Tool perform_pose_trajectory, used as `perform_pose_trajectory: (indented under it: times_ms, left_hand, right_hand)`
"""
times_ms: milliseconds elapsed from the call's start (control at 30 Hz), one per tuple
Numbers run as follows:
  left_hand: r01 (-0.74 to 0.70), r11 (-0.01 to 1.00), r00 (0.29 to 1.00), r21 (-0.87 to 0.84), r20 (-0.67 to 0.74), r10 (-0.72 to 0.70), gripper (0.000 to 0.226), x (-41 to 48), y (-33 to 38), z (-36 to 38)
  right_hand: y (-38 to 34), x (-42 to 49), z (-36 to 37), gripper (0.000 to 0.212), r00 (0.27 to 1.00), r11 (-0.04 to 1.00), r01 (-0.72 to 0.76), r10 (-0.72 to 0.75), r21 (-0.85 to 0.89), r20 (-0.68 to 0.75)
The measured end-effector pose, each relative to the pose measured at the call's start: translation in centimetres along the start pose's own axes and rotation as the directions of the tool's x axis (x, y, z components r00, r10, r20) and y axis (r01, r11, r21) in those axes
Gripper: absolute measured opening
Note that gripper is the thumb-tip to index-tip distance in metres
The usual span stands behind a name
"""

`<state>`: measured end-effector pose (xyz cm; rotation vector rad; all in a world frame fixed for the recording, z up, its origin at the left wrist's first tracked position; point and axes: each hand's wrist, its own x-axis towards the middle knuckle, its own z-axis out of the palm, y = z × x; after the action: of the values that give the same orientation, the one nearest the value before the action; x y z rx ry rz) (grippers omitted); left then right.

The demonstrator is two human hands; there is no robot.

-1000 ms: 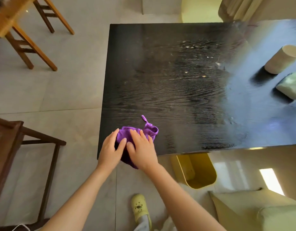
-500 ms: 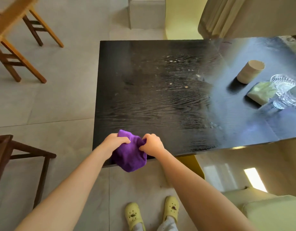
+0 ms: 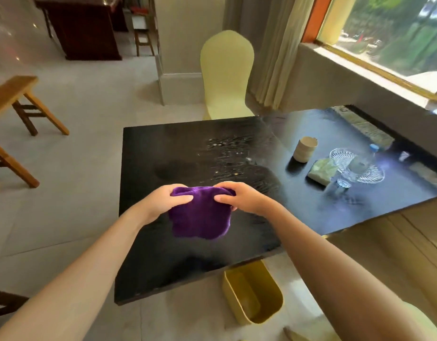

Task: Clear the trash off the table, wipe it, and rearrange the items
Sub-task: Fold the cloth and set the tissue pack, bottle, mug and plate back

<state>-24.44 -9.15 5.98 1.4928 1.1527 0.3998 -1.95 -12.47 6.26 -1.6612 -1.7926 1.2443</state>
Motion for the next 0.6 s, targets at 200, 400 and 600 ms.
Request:
perform_pose_trajectory:
  times_ms: [200,400,600]
  left_hand:
    - [-0.209,0.977,0.978,0.051,0.029,0.207,0.013,1.8,9.3,2.0]
    - [-0.356,0.934,0.933,0.041,0.064,0.353,0.011,4.0,17.0,6.4]
    - [-0.417,0.906,0.902,0.068,0.153,0.403,0.009,7.4,22.5,12.9]
  right_hand:
    - [-2.4,-5.4,-9.7,0.032,0.989,0.993,0.039,-0.054,-0.112,-0.137]
    - [-0.5,-10.8,-17.6,0.02,0.949,0.975,-0.003,-0.068,-0.222,-0.309]
    - [3.8,-14.9,-23.4,0.021,0.936,0.987,-0.046,-0.012,-0.155,-0.352]
